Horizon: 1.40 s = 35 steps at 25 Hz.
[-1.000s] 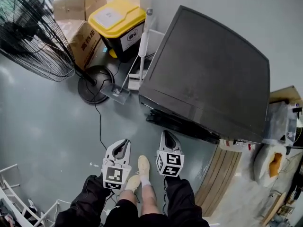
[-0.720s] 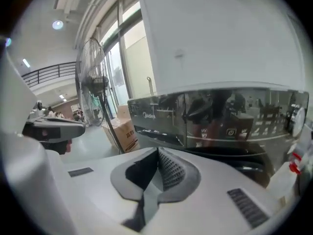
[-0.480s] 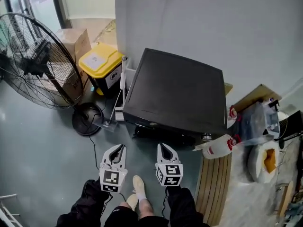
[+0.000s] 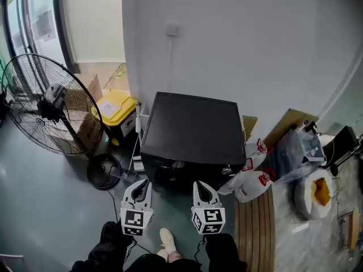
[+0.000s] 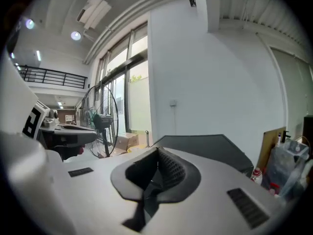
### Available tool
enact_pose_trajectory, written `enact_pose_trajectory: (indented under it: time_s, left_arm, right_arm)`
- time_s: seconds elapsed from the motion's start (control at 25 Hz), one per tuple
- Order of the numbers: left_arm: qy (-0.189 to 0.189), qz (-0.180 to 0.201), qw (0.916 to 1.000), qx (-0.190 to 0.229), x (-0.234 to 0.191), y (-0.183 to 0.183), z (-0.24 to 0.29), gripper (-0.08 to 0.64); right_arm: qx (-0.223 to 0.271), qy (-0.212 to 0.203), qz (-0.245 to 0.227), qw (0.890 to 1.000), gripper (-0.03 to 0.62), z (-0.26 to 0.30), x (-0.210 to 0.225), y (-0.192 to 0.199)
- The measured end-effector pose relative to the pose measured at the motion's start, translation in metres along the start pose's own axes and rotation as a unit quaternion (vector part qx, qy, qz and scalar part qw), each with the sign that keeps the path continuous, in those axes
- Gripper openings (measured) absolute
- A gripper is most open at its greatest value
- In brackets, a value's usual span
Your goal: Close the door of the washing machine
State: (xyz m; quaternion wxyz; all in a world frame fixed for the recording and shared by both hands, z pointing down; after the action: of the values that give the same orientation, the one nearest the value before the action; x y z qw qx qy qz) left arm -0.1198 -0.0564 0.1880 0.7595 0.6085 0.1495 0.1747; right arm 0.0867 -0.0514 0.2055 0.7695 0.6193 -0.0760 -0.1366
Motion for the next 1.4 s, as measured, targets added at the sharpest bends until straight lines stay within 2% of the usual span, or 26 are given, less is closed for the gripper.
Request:
enact_pose_trajectory:
  time_s: [0.24, 0.48, 1.4]
  left_arm:
    - [0.019, 0.015, 0.9995, 0.023, 0.023, -0.033, -0.029, 0.037]
    - [0.029, 0.015, 0.9993, 0.018, 0.036, -0.037, -0.041, 0.037]
    - [0.035, 0.015, 0.999, 0.024, 0.032, -0.034, -0.042, 0.038]
  right_arm:
    - [0.042, 0.02, -0.02, 0.999, 0.017, -0.054, 0.004, -0.035]
    - [0.048, 0.036, -0.03, 0.998, 0.017, -0.079, 0.007, -0.039]
    - [0.051, 0.041, -0.028, 0.997, 0.016, -0.073, -0.005, -0.037]
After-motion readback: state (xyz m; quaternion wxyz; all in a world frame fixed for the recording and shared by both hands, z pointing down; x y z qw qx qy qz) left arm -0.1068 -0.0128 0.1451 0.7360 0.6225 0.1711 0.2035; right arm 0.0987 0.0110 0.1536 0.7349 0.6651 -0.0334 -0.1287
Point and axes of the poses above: the fingertips, and each gripper's own axes: z forward along the fingers, x to its right, y out of its underside, the point moved 5 cm from there along -z, backward along the fingers, and after that the axes turned 7 degrees about -z, right-handed, at the moved point
